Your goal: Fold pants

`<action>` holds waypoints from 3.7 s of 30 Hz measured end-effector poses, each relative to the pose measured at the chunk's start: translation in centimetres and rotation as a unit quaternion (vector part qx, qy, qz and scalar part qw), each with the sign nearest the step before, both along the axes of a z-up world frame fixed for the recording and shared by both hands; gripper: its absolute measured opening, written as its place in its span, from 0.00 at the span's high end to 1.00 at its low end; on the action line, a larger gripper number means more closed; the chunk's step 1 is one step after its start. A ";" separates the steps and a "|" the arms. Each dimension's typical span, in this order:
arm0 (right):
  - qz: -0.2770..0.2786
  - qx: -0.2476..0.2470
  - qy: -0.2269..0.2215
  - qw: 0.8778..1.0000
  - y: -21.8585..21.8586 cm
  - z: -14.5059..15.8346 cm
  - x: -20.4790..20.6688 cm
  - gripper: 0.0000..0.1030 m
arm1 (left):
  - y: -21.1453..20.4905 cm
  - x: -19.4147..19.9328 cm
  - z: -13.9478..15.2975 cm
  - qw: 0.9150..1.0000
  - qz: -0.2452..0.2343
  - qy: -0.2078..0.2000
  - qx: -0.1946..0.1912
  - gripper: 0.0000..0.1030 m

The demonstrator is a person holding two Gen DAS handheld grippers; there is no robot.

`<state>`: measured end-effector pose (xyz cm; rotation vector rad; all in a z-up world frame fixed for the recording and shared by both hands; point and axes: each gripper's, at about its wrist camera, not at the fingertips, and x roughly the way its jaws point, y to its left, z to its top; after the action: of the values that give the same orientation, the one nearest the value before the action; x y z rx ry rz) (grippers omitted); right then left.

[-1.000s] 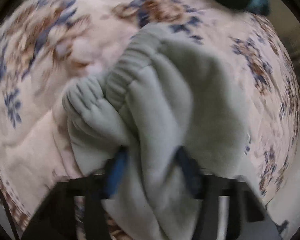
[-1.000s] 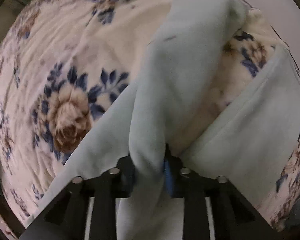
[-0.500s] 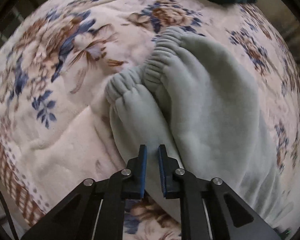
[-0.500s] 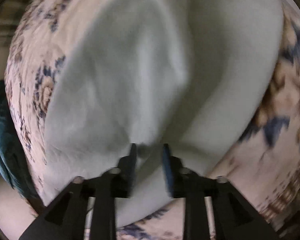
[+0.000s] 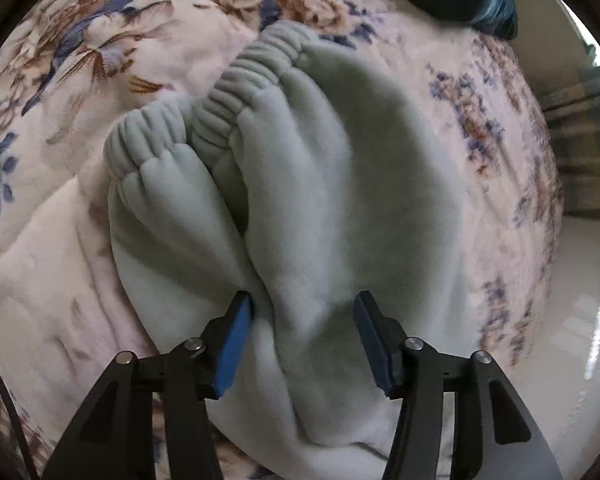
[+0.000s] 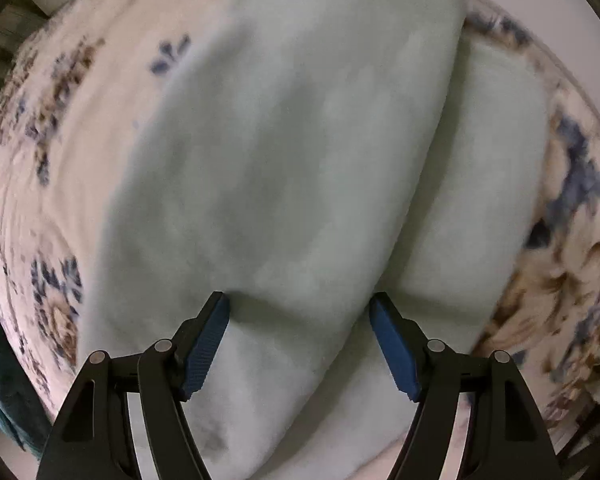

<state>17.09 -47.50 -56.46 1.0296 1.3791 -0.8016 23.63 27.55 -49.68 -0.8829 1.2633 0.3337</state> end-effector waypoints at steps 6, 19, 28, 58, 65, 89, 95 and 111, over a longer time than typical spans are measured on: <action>0.028 -0.002 -0.012 1.000 2.9 0.0 0.2 0.27 | 0.5 -1.9 7.7 0.994 0.000 -0.096 0.042 0.37; 0.161 0.050 -0.031 0.985 17.4 0.7 1.8 0.27 | 9.0 4.6 0.8 0.997 -0.046 -0.004 0.059 0.31; 0.258 0.047 -0.012 0.965 25.4 -0.1 3.4 0.27 | 4.7 6.8 -1.2 0.965 -0.260 0.011 0.011 0.52; 0.162 0.143 -0.077 0.973 32.2 0.1 1.5 0.27 | 4.6 -5.5 12.5 0.991 -0.065 -0.070 0.097 0.29; 0.060 0.179 -0.157 0.969 27.3 -2.0 1.1 0.27 | -1.4 -5.6 3.9 0.997 -0.071 -0.004 -0.033 0.23; 0.173 0.121 -0.089 0.973 27.2 3.4 -5.4 0.86 | 1.1 -8.4 0.6 0.999 -0.039 0.008 -0.035 0.81; 0.129 0.163 -0.079 0.975 25.7 0.7 -4.4 0.59 | 1.9 -6.8 0.0 0.996 0.005 -0.044 -0.078 0.59; 0.161 0.133 -0.078 0.975 27.3 1.5 -6.1 0.86 | 1.8 -7.2 1.7 0.999 -0.038 -0.029 0.006 0.93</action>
<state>11.02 -20.18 -55.00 1.0124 1.4941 -0.2955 16.44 29.36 -47.96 -0.8273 1.2369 0.2533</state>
